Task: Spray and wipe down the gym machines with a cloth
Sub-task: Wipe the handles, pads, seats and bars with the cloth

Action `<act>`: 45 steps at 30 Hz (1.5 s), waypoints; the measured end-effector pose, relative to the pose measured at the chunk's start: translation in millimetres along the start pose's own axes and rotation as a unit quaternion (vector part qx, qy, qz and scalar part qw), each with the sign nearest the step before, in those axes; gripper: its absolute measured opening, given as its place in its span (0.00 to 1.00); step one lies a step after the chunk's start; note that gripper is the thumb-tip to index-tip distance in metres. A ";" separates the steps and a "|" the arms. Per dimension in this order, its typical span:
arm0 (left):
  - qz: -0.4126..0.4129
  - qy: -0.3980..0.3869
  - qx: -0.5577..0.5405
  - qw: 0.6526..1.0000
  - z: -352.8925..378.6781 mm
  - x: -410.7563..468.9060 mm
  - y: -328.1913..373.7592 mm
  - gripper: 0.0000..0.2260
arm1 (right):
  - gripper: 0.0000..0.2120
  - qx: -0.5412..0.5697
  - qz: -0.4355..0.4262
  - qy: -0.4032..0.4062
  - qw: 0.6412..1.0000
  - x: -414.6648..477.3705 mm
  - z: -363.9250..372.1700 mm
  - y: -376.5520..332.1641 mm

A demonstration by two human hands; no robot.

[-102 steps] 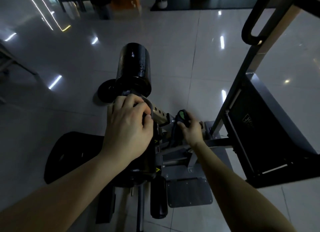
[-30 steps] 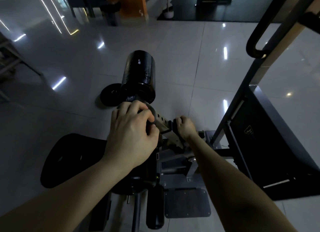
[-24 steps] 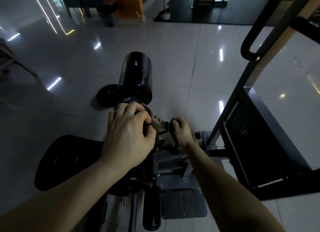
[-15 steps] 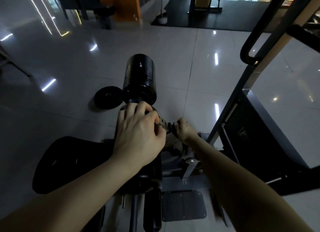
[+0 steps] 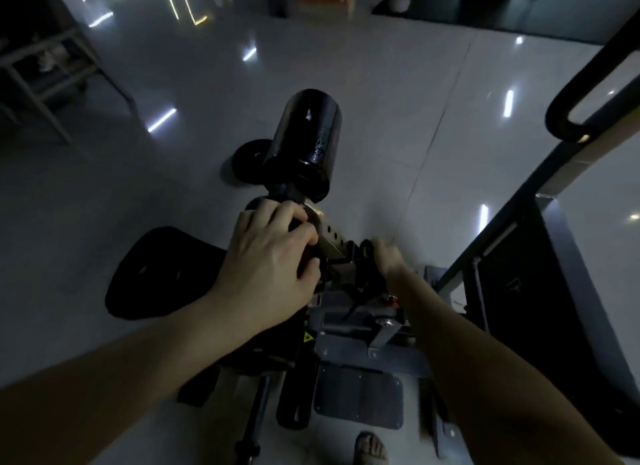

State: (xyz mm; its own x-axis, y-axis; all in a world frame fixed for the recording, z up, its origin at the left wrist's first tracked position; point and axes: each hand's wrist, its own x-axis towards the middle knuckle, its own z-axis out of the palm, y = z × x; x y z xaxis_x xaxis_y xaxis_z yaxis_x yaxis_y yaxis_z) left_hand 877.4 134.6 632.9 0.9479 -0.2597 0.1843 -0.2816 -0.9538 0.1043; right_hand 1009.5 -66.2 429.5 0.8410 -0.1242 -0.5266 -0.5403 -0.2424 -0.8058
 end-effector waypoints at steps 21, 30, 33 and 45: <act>-0.290 -0.203 -0.112 0.929 158.1 45.6 85.6 0.38 | 0.14 0.057 0.081 -0.147 0.984 -17.7 -35.1 -25.3; -0.270 -0.170 -0.097 0.943 187.4 26.7 93.4 0.48 | 0.18 0.002 -0.050 -0.123 0.991 -14.2 -18.5 -2.6; -0.261 -0.144 -0.159 0.941 187.0 36.7 91.3 0.40 | 0.16 0.050 0.020 -0.151 0.987 -7.3 -25.8 -10.1; -0.278 -0.069 -0.288 0.914 204.4 58.0 98.0 0.26 | 0.17 0.234 0.171 -0.007 0.957 10.5 -56.9 50.3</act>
State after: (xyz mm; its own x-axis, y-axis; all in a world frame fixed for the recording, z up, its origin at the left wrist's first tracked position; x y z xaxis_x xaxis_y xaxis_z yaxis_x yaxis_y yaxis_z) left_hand 935.2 -4.7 454.0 0.9667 0.1866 -0.1751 0.2558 -0.7162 0.6493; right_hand 992.7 -134.5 398.9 0.6143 -0.1062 -0.7819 -0.7395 0.2684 -0.6174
